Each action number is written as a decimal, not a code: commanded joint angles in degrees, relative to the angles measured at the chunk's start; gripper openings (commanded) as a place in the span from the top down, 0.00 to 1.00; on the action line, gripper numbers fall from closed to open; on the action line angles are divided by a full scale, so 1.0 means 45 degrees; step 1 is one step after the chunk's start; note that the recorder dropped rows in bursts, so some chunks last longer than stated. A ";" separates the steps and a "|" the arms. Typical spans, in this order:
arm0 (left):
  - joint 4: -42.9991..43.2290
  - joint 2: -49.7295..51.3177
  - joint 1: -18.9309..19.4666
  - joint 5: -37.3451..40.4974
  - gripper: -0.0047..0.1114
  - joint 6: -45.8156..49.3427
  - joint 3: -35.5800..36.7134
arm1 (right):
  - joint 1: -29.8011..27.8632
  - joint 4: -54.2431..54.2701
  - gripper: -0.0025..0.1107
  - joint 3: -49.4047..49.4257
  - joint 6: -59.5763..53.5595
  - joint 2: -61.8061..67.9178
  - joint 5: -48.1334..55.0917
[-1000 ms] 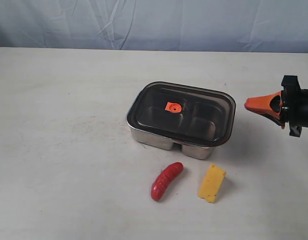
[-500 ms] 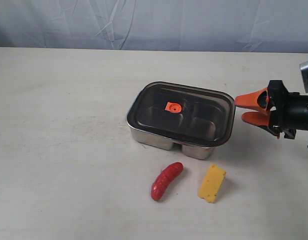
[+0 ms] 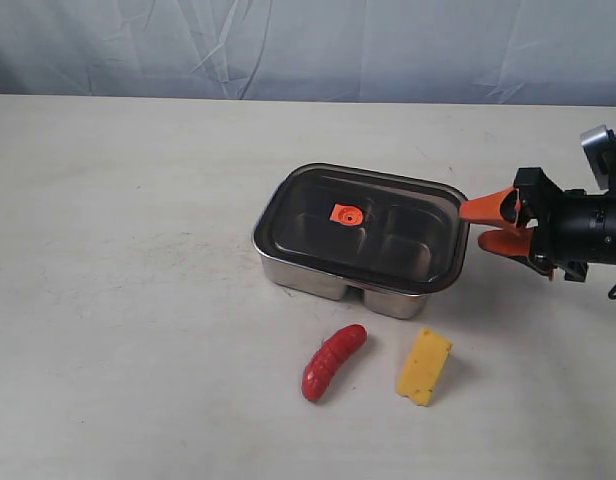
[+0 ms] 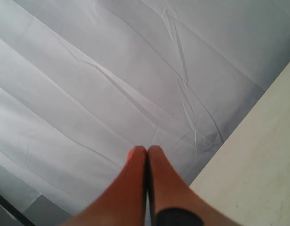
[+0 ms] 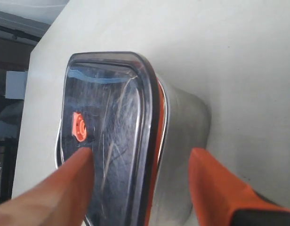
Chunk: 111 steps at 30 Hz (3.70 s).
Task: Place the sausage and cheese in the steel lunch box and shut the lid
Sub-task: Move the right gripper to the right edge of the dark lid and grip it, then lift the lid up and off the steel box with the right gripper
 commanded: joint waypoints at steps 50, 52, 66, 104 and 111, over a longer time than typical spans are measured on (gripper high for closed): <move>-0.0013 -0.0068 0.0000 -0.0037 0.96 -0.0029 0.0037 | 0.0794 0.0732 0.77 0.0059 -0.0065 0.0884 0.0579; -0.0013 -0.0068 0.0000 -0.0037 0.96 -0.0029 0.0037 | 0.0970 0.0732 0.77 0.0059 -0.0065 0.0884 0.0557; -0.0013 -0.0068 0.0000 -0.0037 0.96 -0.0029 0.0037 | 0.1014 0.0732 0.96 -0.0045 -0.0099 0.0884 0.0104; -0.0013 -0.0068 0.0000 0.0017 0.96 -0.0029 0.0037 | 0.0909 0.0732 0.99 -0.0045 -0.1007 -0.3027 0.1720; -0.0013 -0.0068 0.0000 0.0017 0.96 -0.0029 0.0037 | 0.0909 0.0732 0.99 -0.0045 -0.1357 -0.5517 -0.1391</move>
